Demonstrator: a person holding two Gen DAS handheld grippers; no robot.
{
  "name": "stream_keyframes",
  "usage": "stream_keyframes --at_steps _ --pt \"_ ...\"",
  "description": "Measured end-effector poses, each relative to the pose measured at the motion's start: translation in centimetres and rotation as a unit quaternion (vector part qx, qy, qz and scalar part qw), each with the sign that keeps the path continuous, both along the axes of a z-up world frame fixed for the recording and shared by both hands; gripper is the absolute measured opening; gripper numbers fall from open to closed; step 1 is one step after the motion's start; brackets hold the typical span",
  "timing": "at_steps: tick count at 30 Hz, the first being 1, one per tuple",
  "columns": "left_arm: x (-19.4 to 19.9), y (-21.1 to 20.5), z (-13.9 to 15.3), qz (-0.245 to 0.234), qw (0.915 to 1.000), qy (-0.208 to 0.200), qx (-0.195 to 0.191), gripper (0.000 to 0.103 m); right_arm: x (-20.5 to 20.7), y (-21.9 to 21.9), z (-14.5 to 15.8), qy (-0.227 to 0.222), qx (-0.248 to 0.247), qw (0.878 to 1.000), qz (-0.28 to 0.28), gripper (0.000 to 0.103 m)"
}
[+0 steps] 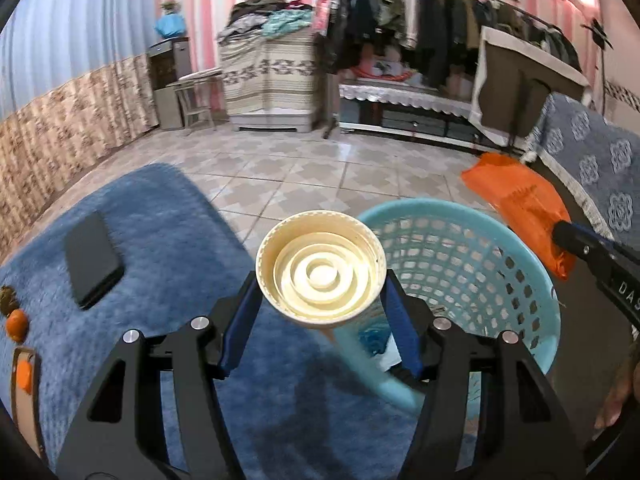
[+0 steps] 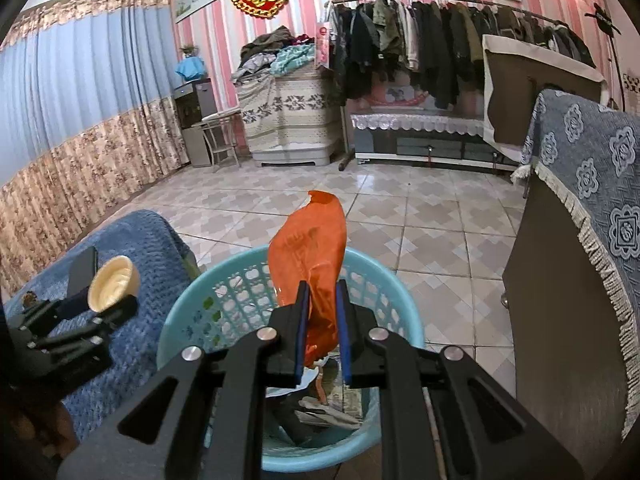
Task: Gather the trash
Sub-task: 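Carry the lid and bag to the basket and open the left tool to drop the lid, then open the right tool to drop the orange bag into the basket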
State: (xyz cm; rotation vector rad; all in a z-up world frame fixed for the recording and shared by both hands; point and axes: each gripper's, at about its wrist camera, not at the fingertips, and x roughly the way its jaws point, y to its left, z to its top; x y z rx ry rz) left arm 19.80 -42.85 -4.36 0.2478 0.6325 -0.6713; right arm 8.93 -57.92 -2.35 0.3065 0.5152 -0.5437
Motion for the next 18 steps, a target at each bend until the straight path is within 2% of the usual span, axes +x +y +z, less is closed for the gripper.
stream_keyframes --at_steps 9,10,12,16,18 --pt "-1.0 -3.5 -1.2 -0.039 0.9991 -0.01 0.009 0.06 -0.4 -1.6 -1.1 0.01 0.014 1.0 -0.015 0.013" --pt "-1.0 -3.6 -1.3 -0.04 0.9991 -0.011 0.01 0.062 -0.4 -1.7 -1.2 0.011 0.015 1.0 -0.015 0.013" --pt "-1.0 -3.8 -1.1 -0.035 0.9992 -0.017 0.011 0.076 -0.2 -1.4 -1.3 0.013 0.017 1.0 -0.013 0.013" --pt "-0.6 -3.1 -0.8 -0.023 0.9992 -0.029 0.011 0.082 0.3 -1.1 -1.5 0.018 0.015 1.0 -0.005 0.013" --pt "-0.1 -2.4 -0.6 -0.008 0.9994 -0.031 0.009 0.09 0.6 -1.0 -1.6 0.021 0.013 1.0 -0.001 0.014"
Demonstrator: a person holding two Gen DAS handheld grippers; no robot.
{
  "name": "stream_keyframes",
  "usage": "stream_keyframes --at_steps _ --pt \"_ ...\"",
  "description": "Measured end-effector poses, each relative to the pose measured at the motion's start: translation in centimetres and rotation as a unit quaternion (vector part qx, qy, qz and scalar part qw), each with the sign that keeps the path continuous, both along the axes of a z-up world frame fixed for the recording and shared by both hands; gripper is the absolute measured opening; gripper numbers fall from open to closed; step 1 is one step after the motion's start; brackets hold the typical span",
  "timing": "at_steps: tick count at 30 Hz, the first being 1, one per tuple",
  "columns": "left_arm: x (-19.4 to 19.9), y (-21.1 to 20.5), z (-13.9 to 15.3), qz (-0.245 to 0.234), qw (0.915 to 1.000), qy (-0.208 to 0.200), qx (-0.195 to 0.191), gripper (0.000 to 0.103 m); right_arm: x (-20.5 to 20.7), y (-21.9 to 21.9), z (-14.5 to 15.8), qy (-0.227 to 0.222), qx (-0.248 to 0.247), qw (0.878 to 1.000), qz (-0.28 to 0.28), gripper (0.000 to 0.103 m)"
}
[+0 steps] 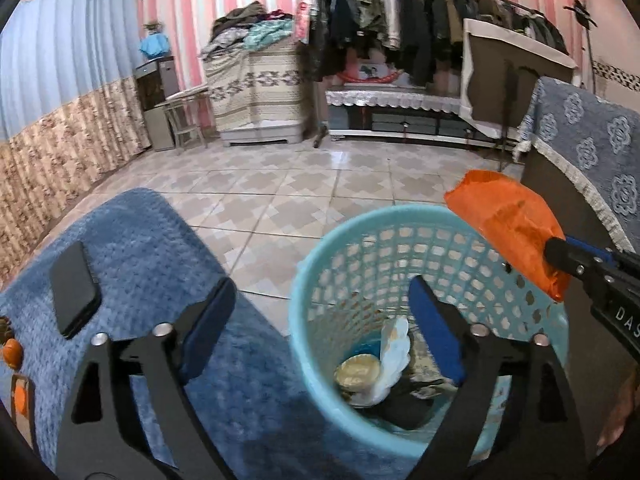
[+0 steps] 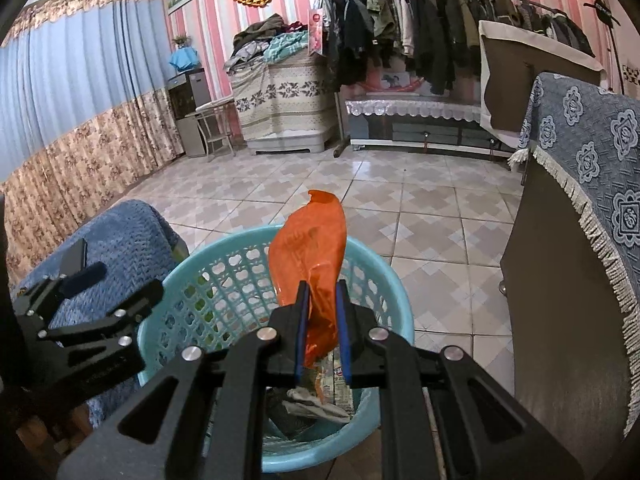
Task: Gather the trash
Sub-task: 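Open the right tool to drop the orange bag into the basket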
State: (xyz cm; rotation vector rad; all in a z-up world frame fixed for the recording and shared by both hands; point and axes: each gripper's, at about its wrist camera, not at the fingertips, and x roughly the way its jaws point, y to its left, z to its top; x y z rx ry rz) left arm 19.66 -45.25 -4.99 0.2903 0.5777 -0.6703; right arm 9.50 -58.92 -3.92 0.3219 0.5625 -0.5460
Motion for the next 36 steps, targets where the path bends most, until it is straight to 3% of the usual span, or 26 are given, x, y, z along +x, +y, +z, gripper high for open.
stream_keyframes --at_steps 6,7,8,10,13,16,20,29,36 --pt "1.8 3.2 0.3 0.043 0.999 0.008 -0.002 0.092 1.6 1.3 -0.6 0.007 -0.01 1.0 0.016 0.015" --pt "2.1 3.9 0.4 0.052 0.9986 0.006 -0.002 0.092 1.9 1.6 -0.7 0.009 -0.013 1.0 0.02 0.025" --pt "2.3 4.6 0.5 0.06 0.9982 0.005 -0.002 0.093 2.3 1.8 -0.8 0.012 -0.018 1.0 0.022 0.049" --pt "2.7 5.8 0.6 0.071 0.9974 0.011 -0.008 0.094 2.7 2.3 -0.9 0.01 -0.023 0.999 0.026 0.071" --pt "3.2 7.2 0.9 0.082 0.9964 0.014 -0.015 0.094 3.6 3.4 -0.7 0.018 -0.036 0.998 0.038 0.072" --pt "3.4 8.6 1.2 0.092 0.9956 0.01 -0.017 0.094 3.6 3.8 -0.5 0.018 -0.043 0.998 0.034 0.084" --pt "3.2 10.3 1.9 0.106 0.9942 -0.001 -0.018 0.095 3.3 3.8 -0.1 0.013 -0.046 0.999 0.022 0.09" --pt "2.8 15.5 3.3 0.133 0.9905 -0.006 -0.034 0.097 3.7 5.2 0.6 0.0 -0.039 0.999 0.02 0.091" --pt "2.4 20.6 4.1 0.168 0.9849 -0.005 -0.041 0.097 4.6 8.9 2.0 -0.012 -0.06 0.996 0.06 0.095"
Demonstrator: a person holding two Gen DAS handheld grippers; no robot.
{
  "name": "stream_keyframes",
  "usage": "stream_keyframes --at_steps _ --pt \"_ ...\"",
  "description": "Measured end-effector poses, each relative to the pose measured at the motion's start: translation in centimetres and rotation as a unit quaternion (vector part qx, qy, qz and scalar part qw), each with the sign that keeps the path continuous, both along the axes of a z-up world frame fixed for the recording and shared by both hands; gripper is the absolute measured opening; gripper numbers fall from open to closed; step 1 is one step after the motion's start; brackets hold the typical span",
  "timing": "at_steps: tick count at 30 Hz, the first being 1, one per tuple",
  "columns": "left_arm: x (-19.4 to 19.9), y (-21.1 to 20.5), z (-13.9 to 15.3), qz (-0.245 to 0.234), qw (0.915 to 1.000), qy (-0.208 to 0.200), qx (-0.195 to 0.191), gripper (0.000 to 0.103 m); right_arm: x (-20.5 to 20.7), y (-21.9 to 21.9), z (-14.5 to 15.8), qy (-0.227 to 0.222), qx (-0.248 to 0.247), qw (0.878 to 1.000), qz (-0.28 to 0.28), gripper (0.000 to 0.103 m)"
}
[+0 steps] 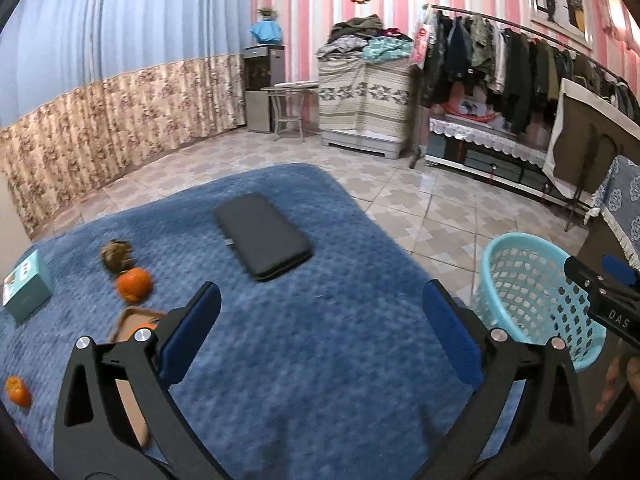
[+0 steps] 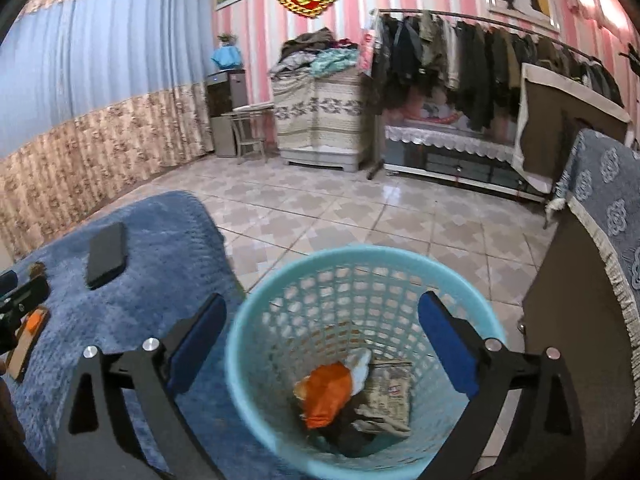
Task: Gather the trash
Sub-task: 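Open the right tool to drop the orange bag into the basket, then return to the rug and grasp the orange peel with the left tool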
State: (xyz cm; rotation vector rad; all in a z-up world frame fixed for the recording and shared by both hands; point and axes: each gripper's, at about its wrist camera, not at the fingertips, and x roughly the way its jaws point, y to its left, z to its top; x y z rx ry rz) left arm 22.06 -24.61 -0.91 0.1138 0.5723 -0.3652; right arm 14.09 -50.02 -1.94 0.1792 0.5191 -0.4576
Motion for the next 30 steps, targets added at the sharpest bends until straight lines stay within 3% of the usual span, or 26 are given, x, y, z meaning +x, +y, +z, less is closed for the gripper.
stream_keyframes --at_steps 7,10,17,30 --pt "-0.1 6.2 0.2 0.045 0.999 0.005 -0.007 0.097 2.1 4.7 0.4 0.01 -0.023 0.999 0.045 0.095" --pt "-0.4 8.6 0.2 0.072 0.9973 -0.009 0.011 0.097 2.9 7.1 0.6 0.009 -0.035 0.997 0.067 0.095" --pt "-1.3 15.3 -0.7 0.125 0.992 0.003 0.016 0.097 4.4 12.8 0.7 -0.007 -0.017 0.991 0.136 0.095" --pt "-2.9 27.8 -2.9 0.225 0.9731 0.022 0.043 0.096 5.9 15.8 -0.1 0.019 -0.025 0.986 0.166 0.095"
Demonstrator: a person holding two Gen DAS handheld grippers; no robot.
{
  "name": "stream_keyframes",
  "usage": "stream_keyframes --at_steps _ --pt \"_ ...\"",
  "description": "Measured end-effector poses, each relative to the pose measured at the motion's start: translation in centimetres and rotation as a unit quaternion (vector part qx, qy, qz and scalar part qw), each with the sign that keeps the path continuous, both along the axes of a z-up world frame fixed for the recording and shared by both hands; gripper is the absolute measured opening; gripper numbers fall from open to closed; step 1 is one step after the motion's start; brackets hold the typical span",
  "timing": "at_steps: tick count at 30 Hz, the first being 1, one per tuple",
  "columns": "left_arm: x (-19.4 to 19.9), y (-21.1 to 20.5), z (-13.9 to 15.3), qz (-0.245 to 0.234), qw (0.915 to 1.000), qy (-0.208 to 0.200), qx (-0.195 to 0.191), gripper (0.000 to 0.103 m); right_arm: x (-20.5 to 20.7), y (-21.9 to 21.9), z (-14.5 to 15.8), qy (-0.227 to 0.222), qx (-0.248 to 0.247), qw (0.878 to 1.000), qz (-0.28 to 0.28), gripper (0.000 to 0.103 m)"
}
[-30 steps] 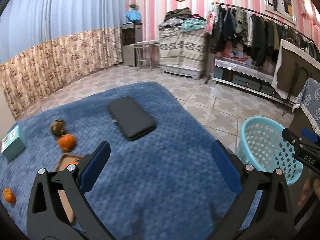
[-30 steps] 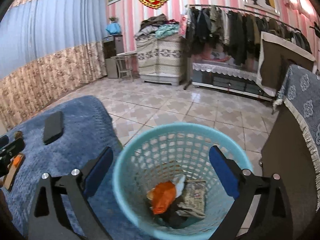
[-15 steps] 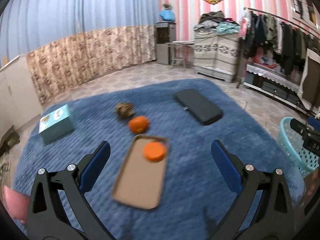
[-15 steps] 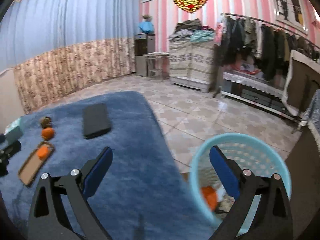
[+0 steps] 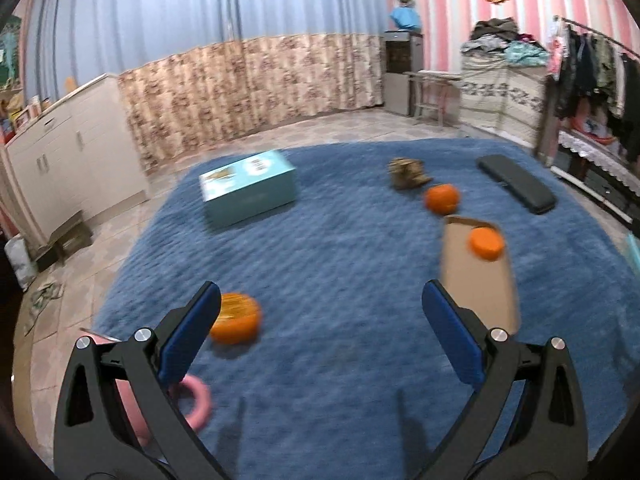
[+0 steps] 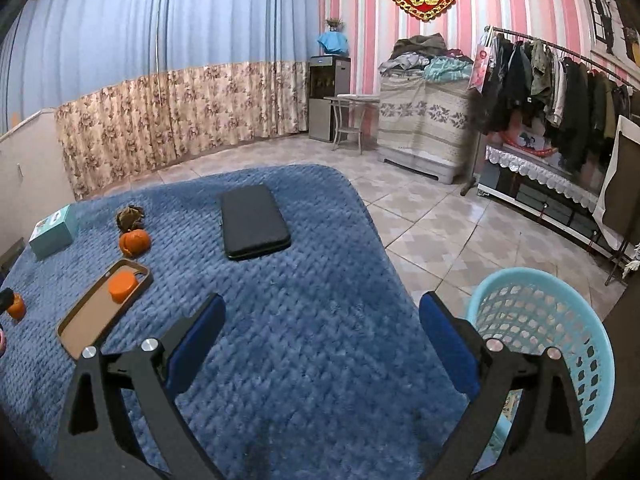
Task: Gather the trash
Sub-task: 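Return to the rug and grasp the orange peel with the left tool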
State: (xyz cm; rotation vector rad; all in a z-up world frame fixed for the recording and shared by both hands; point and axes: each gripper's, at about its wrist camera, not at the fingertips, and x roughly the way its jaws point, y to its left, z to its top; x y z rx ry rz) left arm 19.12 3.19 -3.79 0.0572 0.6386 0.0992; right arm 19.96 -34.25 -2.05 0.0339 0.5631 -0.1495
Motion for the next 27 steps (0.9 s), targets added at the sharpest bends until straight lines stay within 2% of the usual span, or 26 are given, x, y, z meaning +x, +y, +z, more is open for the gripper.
stream_keyframes --at_steps 1,6,9,16,18,21,22,25,27 --pt "-0.1 0.8 -0.3 0.005 1.0 0.003 0.001 0.095 0.0 0.0 0.0 0.001 0.003 1.0 0.0 0.095" --pt "0.6 4.1 -1.5 0.015 0.9992 0.03 -0.023 0.075 0.6 0.2 -0.3 0.003 0.009 1.0 0.0 0.095" --pt "1.2 5.0 -2.3 0.021 0.998 0.047 -0.037 0.067 0.8 0.7 -0.4 0.002 0.004 1.0 0.006 0.095" --pt "2.5 4.3 -3.3 0.023 0.9975 0.063 -0.019 0.059 1.1 1.6 -0.3 0.0 -0.013 1.0 0.016 0.095" --pt "3.2 4.5 -3.8 0.029 0.9964 0.076 -0.022 0.05 1.2 1.6 -0.3 0.001 -0.011 1.0 0.019 0.095" --pt "4.2 5.1 -4.6 0.035 0.993 0.103 -0.047 0.039 1.3 1.7 -0.3 0.003 -0.014 1.0 0.02 0.095" --pt "4.3 5.2 -4.9 0.037 0.9923 0.108 -0.048 0.037 1.3 1.8 -0.3 0.002 -0.014 1.0 0.021 0.095" --pt "4.5 5.4 -5.3 0.042 0.9922 0.109 -0.044 0.03 1.3 1.8 -0.4 0.002 -0.011 1.0 0.02 0.095" --pt "4.5 5.7 -5.3 0.043 0.9924 0.106 -0.045 0.017 1.5 2.0 -0.5 0.004 -0.011 1.0 0.021 0.095"
